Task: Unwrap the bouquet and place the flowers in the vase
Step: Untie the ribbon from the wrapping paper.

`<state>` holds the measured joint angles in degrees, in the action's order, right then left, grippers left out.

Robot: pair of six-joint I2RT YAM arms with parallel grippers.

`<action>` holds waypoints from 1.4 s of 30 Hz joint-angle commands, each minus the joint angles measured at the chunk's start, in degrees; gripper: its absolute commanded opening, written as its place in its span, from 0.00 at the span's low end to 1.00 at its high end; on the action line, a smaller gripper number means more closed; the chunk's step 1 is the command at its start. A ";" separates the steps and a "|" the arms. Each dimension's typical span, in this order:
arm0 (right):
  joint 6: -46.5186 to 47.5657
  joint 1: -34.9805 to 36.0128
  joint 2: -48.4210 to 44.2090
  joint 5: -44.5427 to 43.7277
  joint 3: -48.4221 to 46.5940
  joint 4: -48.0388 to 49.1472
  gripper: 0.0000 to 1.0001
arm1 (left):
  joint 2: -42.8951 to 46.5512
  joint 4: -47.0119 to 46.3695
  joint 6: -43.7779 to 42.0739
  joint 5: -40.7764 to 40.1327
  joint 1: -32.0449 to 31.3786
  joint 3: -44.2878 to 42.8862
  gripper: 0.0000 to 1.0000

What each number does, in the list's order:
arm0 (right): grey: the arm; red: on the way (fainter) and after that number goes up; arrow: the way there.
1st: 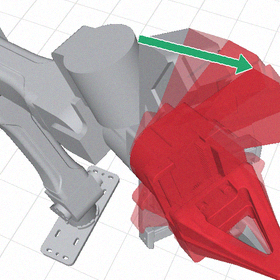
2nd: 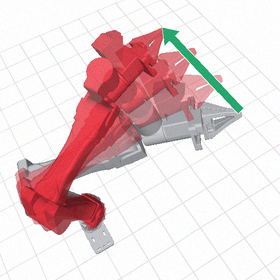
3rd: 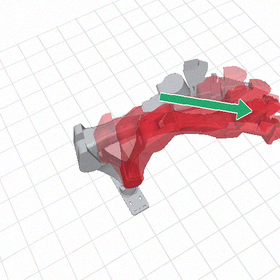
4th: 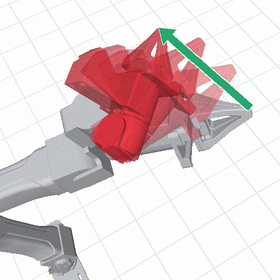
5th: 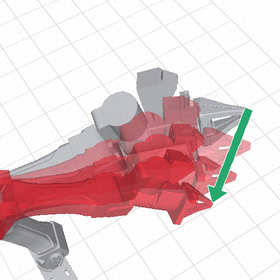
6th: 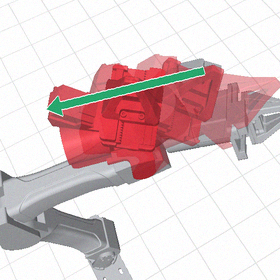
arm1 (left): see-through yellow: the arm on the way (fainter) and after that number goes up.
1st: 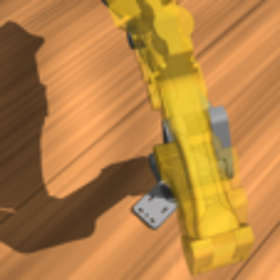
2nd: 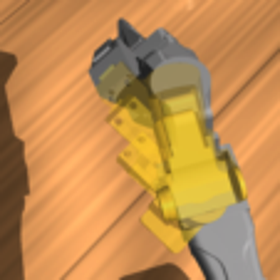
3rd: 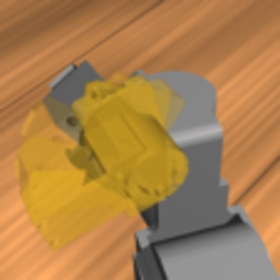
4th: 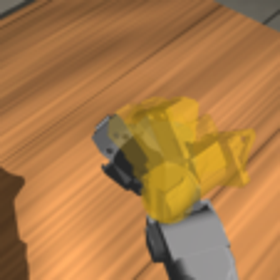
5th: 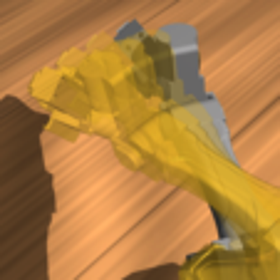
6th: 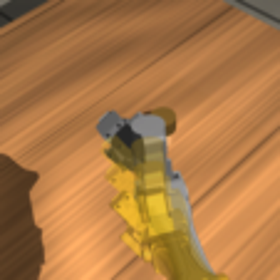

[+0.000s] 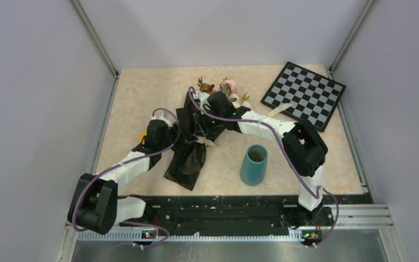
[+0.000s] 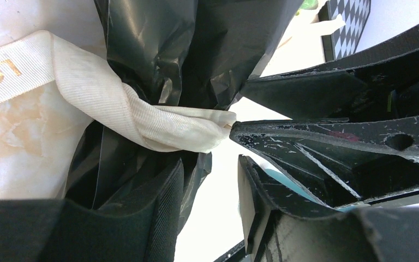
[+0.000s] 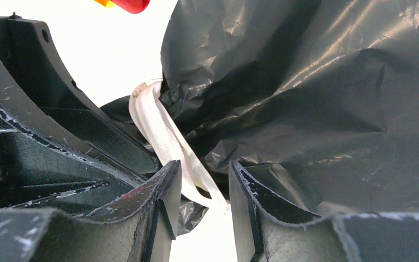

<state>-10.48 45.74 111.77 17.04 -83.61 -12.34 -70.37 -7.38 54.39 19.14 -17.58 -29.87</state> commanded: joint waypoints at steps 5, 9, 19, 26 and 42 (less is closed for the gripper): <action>1.65 0.75 2.62 2.21 -4.14 -0.36 0.39 | -1.19 -2.84 -0.31 -2.18 -0.17 -1.02 0.40; 2.12 0.86 3.38 2.39 -4.60 -0.41 0.40 | -1.84 -2.64 -0.80 -3.34 -0.17 -1.15 0.40; 2.00 0.99 4.70 2.39 -4.90 -0.18 0.30 | -4.05 -6.92 1.05 -3.14 -0.16 -1.02 0.32; 1.46 0.95 4.02 2.18 -3.86 0.43 0.18 | -5.26 -8.61 1.84 -3.25 -0.15 -0.53 0.24; 0.45 0.94 2.13 1.69 -0.39 2.14 0.06 | 1.54 -2.25 -0.17 -5.02 0.62 1.24 0.00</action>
<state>-9.52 45.91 116.44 18.28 -85.12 -11.70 -72.75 -11.35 55.90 15.38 -17.54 -29.34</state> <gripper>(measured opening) 0.091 0.009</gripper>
